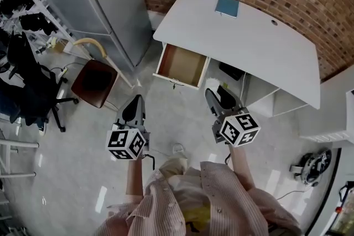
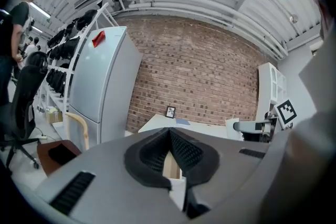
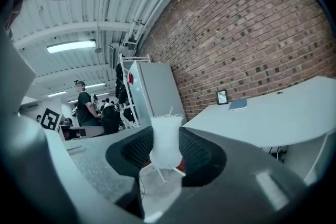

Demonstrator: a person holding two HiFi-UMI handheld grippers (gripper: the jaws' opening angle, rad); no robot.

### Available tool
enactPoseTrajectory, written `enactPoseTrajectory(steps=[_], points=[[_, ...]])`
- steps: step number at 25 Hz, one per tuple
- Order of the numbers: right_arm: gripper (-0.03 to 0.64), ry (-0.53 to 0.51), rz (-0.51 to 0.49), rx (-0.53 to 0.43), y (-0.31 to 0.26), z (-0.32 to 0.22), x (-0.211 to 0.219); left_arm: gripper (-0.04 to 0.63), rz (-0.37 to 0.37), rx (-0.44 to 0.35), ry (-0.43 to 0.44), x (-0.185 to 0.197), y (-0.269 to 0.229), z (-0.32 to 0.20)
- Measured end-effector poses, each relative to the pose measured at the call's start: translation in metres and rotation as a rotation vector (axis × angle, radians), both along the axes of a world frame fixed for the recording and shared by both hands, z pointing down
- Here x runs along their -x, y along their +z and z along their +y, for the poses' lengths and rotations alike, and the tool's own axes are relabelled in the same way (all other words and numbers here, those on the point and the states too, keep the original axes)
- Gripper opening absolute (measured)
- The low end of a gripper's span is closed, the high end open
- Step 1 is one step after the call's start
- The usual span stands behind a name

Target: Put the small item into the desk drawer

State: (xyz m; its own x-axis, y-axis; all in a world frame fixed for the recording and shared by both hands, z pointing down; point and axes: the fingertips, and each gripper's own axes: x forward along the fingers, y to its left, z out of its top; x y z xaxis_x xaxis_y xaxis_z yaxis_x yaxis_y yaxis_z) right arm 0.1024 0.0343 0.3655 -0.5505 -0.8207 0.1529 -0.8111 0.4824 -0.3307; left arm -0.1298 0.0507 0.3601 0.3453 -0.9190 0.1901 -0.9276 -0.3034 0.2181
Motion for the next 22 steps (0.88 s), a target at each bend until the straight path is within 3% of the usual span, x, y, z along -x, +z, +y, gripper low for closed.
enactPoseTrajectory(steps=[22], points=[[0.155,-0.022,0.063,0.075,0.04,-0.095,0.026,-0.002,0.024,0.106,0.009,0.015,0.047,-0.08]])
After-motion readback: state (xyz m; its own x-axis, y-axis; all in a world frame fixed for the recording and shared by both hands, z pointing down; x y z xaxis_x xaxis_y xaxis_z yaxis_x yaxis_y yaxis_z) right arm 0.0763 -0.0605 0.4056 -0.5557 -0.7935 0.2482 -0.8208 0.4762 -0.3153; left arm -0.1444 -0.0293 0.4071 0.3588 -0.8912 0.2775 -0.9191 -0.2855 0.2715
